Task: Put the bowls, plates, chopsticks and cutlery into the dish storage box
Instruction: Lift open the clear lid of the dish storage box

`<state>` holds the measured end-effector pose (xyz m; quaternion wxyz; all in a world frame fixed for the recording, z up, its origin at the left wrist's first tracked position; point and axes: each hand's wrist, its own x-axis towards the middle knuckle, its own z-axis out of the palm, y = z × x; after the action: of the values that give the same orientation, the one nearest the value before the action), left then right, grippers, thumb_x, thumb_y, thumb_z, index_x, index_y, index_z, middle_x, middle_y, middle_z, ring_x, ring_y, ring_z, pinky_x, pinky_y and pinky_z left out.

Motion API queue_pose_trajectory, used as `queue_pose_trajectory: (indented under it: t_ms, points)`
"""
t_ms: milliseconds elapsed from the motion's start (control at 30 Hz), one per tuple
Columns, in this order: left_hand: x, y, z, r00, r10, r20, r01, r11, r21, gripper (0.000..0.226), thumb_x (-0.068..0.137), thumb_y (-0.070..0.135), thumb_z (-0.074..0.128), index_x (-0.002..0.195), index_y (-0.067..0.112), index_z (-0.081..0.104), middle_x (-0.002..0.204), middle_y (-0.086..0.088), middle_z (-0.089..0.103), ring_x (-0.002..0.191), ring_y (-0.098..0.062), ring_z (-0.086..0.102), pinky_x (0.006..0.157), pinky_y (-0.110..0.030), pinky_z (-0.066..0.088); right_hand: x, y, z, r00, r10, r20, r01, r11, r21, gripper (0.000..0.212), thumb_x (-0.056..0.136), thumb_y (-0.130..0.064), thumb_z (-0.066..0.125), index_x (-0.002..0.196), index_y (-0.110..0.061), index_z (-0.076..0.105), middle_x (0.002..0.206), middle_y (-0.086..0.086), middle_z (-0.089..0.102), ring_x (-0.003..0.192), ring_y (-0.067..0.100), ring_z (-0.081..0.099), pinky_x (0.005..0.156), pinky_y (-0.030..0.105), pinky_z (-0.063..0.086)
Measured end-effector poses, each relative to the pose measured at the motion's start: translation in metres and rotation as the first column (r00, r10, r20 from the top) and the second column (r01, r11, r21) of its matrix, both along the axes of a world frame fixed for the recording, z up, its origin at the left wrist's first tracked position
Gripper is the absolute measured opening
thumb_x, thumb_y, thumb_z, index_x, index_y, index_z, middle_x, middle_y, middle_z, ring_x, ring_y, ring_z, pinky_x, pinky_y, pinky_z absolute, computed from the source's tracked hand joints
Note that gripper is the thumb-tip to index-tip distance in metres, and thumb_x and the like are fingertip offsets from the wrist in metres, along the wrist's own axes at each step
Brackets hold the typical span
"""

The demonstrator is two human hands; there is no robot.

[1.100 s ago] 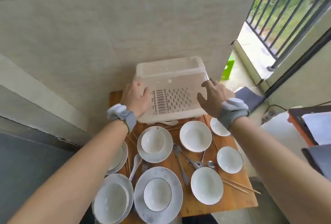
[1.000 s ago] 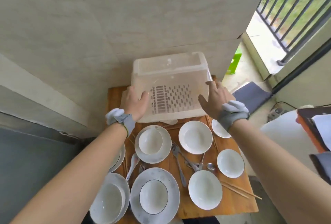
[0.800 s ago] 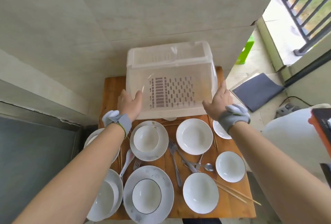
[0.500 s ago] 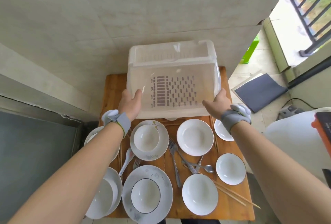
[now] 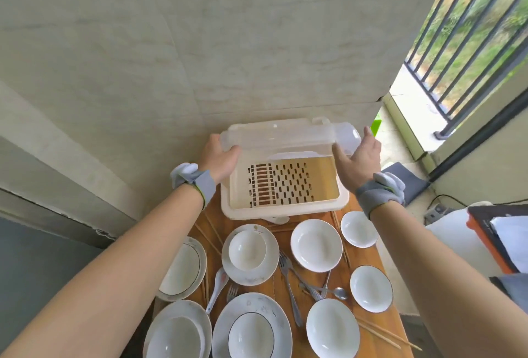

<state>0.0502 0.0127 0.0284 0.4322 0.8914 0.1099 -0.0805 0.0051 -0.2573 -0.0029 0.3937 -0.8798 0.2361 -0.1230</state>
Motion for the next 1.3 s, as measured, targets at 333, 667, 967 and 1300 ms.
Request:
queue_pose_trajectory:
  t_ms: [333,667,967,1300]
  points:
    - [0.031,0.003,0.010,0.995,-0.049,0.082,0.058,0.992,-0.114,0.068,0.099,0.042,0.044,0.154,0.015,0.014,0.160,-0.003,0.019,0.146,-0.022,0.022,0.117,-0.036,0.022,0.017,0.028,-0.010,0.931,0.359,-0.061,-0.335,0.778,-0.531,0.062,0.099,-0.058,0.024,0.156,-0.035,0.011,0.165,0.008,0.009,0.151,0.032,0.000,0.119,0.053,0.005]
    - [0.032,0.030,-0.026,0.998,-0.010,-0.054,0.002,0.989,-0.146,0.075,0.092,0.063,0.036,0.152,0.021,0.018,0.153,-0.001,0.037,0.139,-0.021,0.037,0.115,-0.041,0.029,0.103,0.034,0.024,0.958,0.283,-0.055,-0.263,0.780,-0.567,0.066,0.098,-0.063,0.014,0.156,-0.034,0.004,0.165,0.007,0.008,0.152,0.028,-0.005,0.119,0.057,-0.008]
    - [0.003,0.017,-0.120,0.871,-0.251,-0.422,0.353,0.918,0.181,0.056,0.104,0.043,0.026,0.148,0.010,0.033,0.157,-0.008,0.028,0.145,-0.026,0.025,0.115,-0.035,0.021,0.132,0.026,0.012,0.946,0.325,-0.009,-0.247,0.700,-0.670,0.078,0.096,-0.068,0.024,0.157,-0.026,-0.002,0.165,0.011,-0.003,0.151,0.034,-0.006,0.117,0.059,-0.007]
    - [-0.017,0.001,-0.185,0.814,-0.321,-0.485,0.545,0.713,0.441,0.052,0.102,0.037,0.033,0.144,0.006,0.032,0.161,-0.013,-0.014,0.149,-0.031,-0.011,0.122,-0.041,0.007,0.147,0.029,0.005,0.950,0.310,0.030,-0.197,0.672,-0.714,0.085,0.092,-0.073,0.026,0.157,-0.021,0.008,0.164,0.017,0.006,0.150,0.041,0.001,0.117,0.064,-0.002]
